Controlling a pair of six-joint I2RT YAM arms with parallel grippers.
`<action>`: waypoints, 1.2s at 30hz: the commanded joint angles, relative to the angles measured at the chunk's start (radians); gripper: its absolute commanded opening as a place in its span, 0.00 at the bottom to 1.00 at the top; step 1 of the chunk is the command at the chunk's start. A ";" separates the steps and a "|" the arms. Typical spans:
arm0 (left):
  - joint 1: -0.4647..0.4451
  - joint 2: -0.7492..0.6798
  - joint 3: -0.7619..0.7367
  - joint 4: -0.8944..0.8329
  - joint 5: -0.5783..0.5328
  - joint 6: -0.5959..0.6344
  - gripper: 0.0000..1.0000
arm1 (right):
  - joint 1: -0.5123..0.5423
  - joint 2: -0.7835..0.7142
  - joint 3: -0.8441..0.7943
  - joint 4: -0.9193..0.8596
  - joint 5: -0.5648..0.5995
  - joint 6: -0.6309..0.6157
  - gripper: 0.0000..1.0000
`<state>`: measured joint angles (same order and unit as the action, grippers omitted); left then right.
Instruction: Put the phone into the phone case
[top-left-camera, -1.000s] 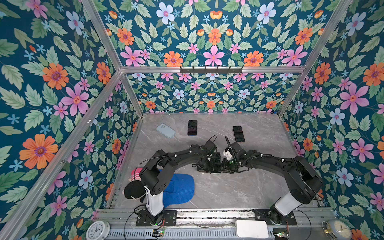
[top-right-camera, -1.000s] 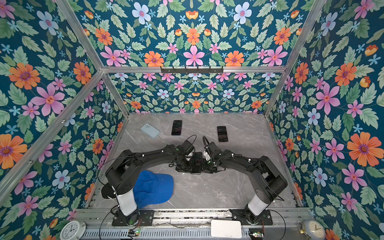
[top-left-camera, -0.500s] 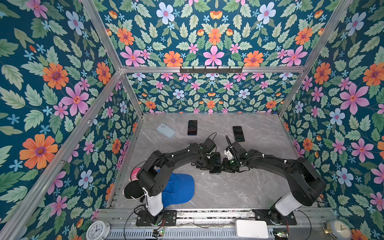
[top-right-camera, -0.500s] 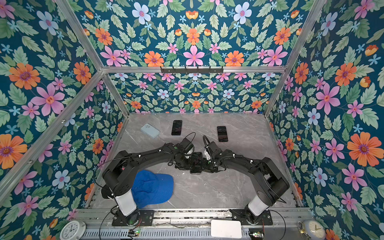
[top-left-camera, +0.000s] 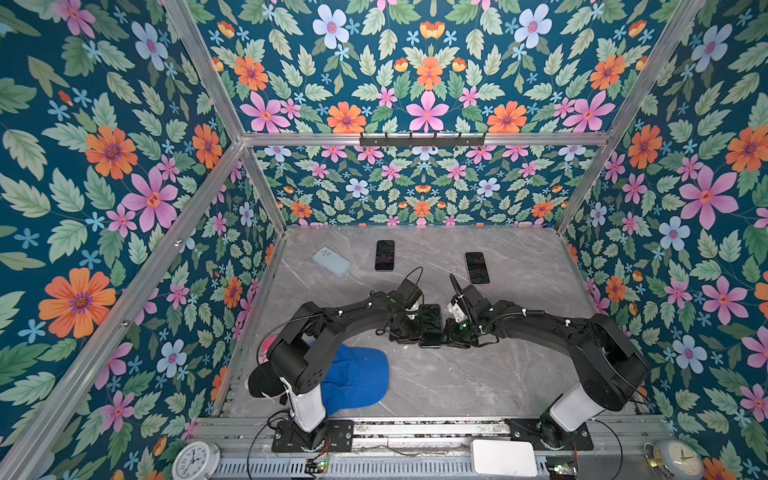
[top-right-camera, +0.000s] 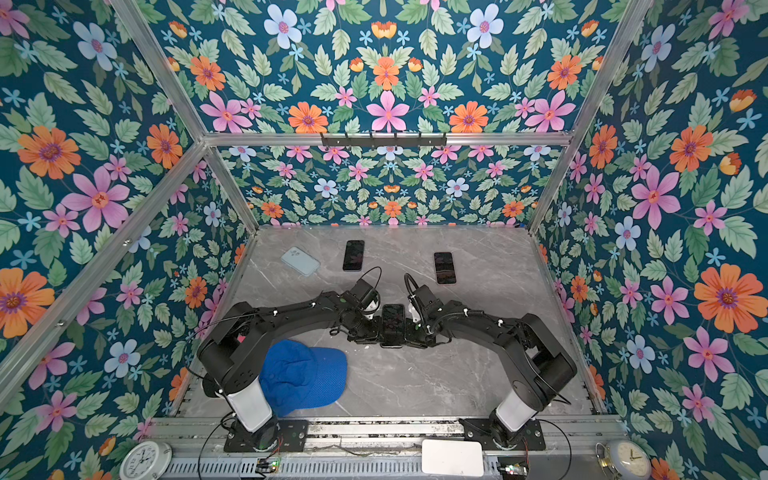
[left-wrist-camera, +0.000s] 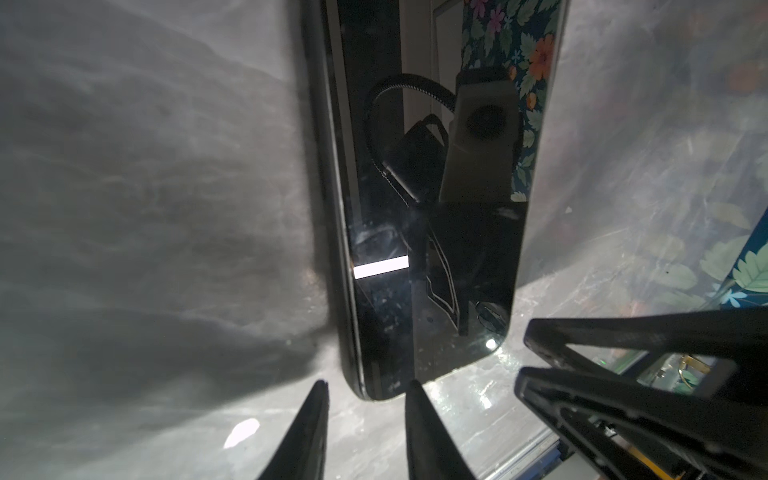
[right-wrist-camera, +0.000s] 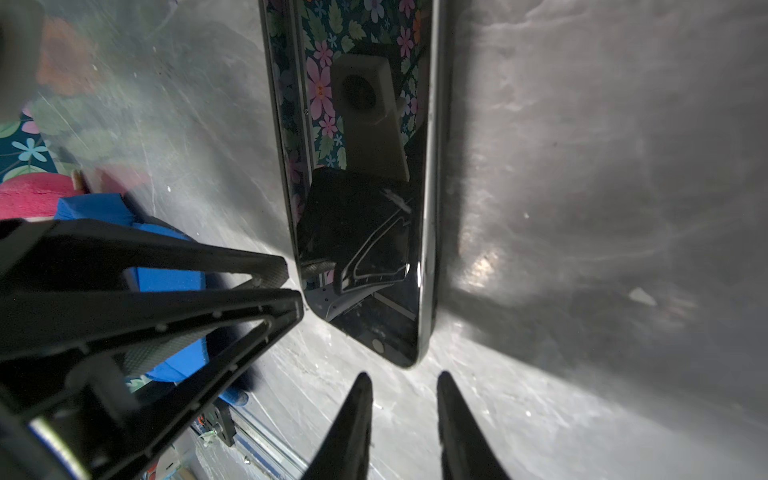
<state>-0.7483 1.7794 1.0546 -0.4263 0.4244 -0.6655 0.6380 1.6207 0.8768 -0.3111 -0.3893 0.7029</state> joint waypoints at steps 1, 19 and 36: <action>0.001 -0.003 -0.008 0.021 0.017 -0.005 0.31 | 0.003 0.011 0.012 0.007 0.000 0.007 0.27; 0.001 0.033 0.001 -0.052 -0.059 0.034 0.20 | 0.007 0.013 0.019 0.007 -0.002 0.013 0.26; 0.010 0.002 -0.027 0.071 0.028 -0.022 0.33 | 0.014 0.028 0.049 -0.022 0.024 0.008 0.23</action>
<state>-0.7429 1.7924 1.0359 -0.3969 0.4259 -0.6750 0.6506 1.6478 0.9203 -0.3187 -0.3813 0.7036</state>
